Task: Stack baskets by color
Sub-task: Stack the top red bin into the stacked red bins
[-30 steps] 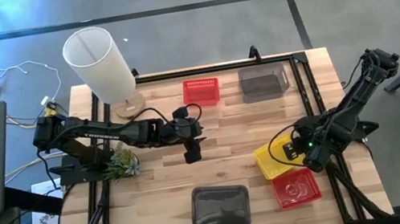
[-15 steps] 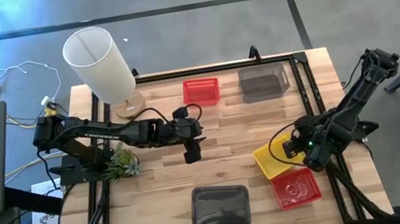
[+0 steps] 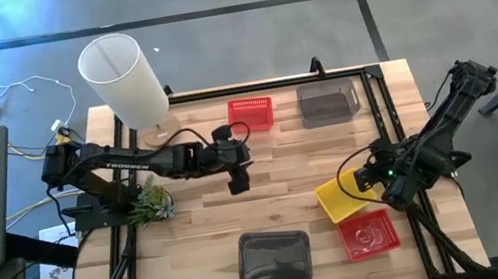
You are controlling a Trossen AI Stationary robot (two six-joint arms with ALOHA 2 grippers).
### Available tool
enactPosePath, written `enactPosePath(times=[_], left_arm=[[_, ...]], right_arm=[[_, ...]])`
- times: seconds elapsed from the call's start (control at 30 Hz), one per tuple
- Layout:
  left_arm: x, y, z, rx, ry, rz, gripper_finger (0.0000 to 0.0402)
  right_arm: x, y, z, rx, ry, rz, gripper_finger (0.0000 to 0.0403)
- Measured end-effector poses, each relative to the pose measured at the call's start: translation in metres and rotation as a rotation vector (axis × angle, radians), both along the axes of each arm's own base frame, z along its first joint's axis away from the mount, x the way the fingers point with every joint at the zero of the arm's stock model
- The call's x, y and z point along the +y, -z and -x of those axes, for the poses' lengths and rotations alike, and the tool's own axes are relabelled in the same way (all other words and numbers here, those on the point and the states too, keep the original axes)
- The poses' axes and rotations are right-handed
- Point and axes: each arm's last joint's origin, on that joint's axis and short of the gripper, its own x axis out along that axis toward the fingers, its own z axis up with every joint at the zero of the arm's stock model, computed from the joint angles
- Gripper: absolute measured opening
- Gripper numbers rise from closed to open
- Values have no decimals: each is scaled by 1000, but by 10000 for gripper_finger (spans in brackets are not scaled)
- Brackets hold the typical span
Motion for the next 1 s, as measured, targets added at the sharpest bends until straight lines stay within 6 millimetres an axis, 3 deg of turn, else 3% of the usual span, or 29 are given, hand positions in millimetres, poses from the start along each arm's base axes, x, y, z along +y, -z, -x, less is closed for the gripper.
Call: enactPosePath(times=[0.4, 0.57, 0.77, 1.0], left_arm=[[44, -5, 5, 34, -8, -143, 156], [65, -25, 8, 56, -41, -143, 156], [93, -51, 14, 65, 36, -144, 156], [130, -55, 34, 59, 17, -83, 156]], right_arm=[[1, -3, -5, -102, -51, 102, 83], [1, -4, -6, -122, -69, 135, 83], [1, -4, -6, -121, -69, 136, 83], [1, -4, -6, -121, -69, 136, 83]])
